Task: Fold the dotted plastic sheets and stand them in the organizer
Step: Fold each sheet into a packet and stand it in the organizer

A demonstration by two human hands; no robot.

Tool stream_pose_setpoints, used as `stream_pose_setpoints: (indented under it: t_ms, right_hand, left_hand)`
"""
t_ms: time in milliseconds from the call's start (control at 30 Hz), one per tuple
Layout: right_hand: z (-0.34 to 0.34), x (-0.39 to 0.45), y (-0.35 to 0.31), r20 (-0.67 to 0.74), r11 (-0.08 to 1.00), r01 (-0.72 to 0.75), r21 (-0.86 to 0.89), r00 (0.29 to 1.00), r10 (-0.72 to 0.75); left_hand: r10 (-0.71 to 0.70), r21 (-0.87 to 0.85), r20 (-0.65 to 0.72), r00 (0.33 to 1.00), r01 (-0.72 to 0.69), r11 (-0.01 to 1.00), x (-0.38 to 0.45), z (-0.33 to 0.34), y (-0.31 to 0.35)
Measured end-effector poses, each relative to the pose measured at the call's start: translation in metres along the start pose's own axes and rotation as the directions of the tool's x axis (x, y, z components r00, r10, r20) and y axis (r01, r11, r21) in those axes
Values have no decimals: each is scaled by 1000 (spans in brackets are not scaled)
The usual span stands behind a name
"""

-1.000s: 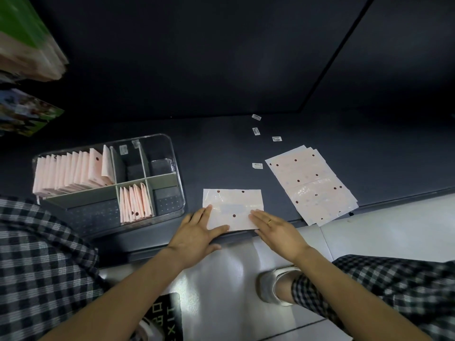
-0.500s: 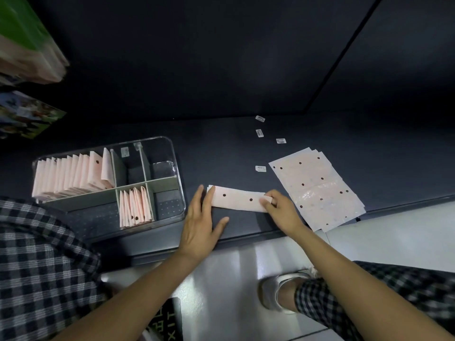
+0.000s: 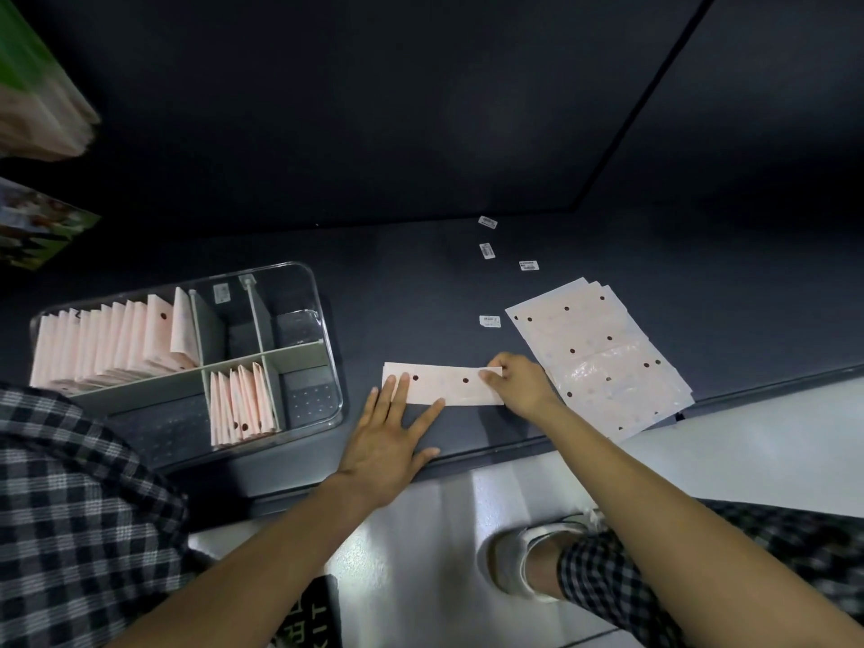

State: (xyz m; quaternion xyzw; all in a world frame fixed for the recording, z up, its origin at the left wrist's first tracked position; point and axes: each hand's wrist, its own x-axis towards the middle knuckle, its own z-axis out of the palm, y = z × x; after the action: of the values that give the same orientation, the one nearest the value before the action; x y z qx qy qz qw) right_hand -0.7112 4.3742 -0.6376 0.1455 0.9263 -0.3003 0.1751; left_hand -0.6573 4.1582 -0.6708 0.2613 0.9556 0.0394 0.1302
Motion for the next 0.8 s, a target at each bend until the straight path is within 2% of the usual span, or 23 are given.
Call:
stream_pose_setpoints:
  t_ms: [67,100,167,200,267,333,533,667,800]
  right_hand:
    - [3,-6,-2,-67,999,-14,-43,998,11]
    - [6,-10,-3,-158,992,1,-124,987,-21]
    - [12,-22,-4,-354,944,128,-303,905,-236]
    - [15,-27,-4,-379,895,241,-375,841,-386]
    - [21,-36,-1,-297,744,445,-498,718,-629]
    - [24,-41,6,-161,605,532,-593,657,-736]
    - [9,-35,15,-64,518,546,-659,644,-762]
    - [-3,-32,11,14,477,602,-640,631,-776]
    - [-6,-35,3,63,421,564,-710,647,-760]
  left_hand:
    - [-4,16,12,1000,4,1000,1,2,1]
    - [-8,19,14,1000,7,1000,2,2,2]
    - [-14,18,16,1000,14,1000,4,2,4]
    - [-16,16,18,1000,16,1000,4,2,4]
    - [-17,18,20,1000,17,1000,4,2,5]
    - [-17,21,18,1000,17,1000,3,0,5]
    - [-24,17,37,999,23,1000,3,-3,5]
    - [-33,16,42,999,32,999,4,-6,6]
    - [-50,-29,41,998,51,998,4,-11,7]
